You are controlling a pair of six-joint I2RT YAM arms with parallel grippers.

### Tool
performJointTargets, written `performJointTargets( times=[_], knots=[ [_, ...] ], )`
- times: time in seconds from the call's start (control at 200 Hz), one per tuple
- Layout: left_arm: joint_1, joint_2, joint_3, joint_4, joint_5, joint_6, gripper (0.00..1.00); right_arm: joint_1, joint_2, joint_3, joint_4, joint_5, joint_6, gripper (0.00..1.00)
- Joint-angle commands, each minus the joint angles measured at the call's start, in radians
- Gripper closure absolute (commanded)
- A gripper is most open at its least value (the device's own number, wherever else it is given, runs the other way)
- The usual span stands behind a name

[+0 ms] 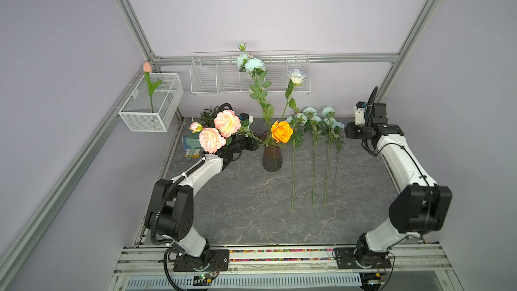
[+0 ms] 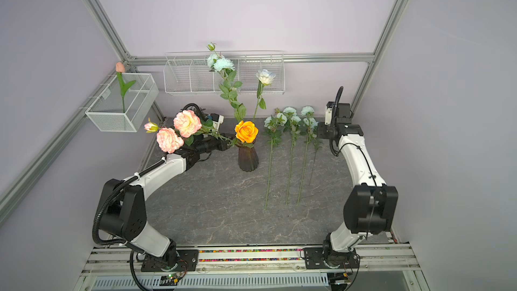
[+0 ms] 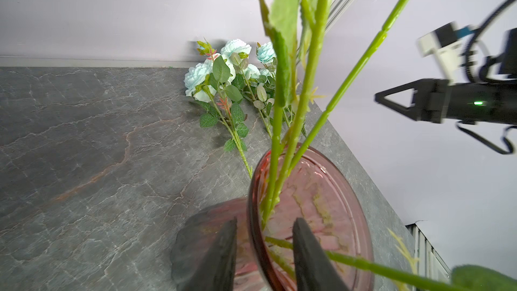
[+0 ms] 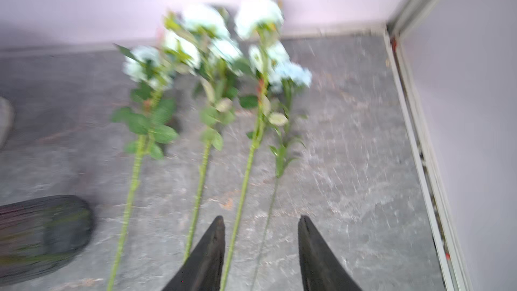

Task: Pick out blue flowers from the vase
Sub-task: Pick up the flower from the vase.

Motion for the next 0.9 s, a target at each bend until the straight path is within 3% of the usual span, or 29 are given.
performJointTargets(
  times=[0.0, 0.2, 0.345, 0.67, 0.895],
  knots=[
    [0.007, 0.004, -0.005, -0.038, -0.005, 0.008, 0.64, 0.098, -0.091, -0.034, 0.097, -0.063, -0.05, 0.54],
    [0.006, 0.006, -0.006, -0.028, 0.006, -0.002, 0.64, 0.3, -0.097, 0.007, 0.145, -0.139, -0.044, 0.55],
    [0.006, -0.005, -0.017, -0.025, 0.007, -0.005, 0.64, 0.433, -0.041, 0.085, 0.148, -0.107, -0.073, 0.56],
    [0.007, -0.031, -0.037, -0.032, 0.003, 0.001, 0.64, 0.54, 0.165, 0.288, 0.12, -0.121, -0.098, 0.57],
    [0.007, -0.031, -0.033, -0.036, 0.012, 0.004, 0.64, 0.551, 0.288, 0.403, 0.112, -0.137, -0.098, 0.58]
  ],
)
